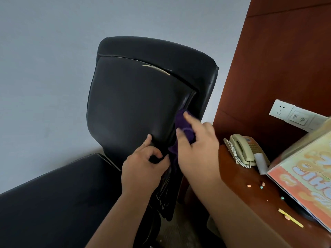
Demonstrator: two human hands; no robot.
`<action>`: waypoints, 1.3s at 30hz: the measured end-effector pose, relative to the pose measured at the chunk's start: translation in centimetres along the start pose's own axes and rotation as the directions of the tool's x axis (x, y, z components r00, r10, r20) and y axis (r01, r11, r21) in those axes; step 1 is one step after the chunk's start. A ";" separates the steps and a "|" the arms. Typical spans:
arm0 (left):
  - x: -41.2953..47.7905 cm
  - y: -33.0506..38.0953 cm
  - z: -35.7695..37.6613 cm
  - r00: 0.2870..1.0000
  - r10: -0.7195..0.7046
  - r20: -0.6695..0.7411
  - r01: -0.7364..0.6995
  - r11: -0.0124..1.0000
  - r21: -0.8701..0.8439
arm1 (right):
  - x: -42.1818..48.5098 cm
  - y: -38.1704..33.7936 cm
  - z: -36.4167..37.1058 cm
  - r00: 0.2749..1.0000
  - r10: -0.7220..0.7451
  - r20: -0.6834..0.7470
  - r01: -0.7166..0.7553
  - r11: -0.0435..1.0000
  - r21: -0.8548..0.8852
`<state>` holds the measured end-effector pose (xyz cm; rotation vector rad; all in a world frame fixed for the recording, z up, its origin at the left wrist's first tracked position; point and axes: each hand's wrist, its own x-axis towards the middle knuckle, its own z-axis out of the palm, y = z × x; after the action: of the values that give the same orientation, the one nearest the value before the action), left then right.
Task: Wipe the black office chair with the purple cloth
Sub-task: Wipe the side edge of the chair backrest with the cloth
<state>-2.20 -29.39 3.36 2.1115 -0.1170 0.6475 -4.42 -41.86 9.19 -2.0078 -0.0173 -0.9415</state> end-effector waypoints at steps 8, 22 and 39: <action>0.3 -1.0 0.1 0.999 0.037 0.008 -0.036 0.997 -0.073 | -1.8 1.5 -0.2 0.991 0.102 0.081 -0.105 0.994 0.024; 0.3 -1.9 -0.4 0.989 0.137 0.062 -0.134 0.990 -0.046 | -2.0 2.7 -0.2 0.994 0.040 0.099 -0.029 0.994 -0.109; 0.4 -3.2 0.4 0.991 0.112 0.077 -0.094 0.973 -0.209 | -1.5 2.9 0.2 0.996 -0.053 0.077 0.066 0.980 -0.188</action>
<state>-0.72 -27.72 1.03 1.9433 -0.3313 0.5774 -4.37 -42.91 6.12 -2.2280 -0.0284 -0.9375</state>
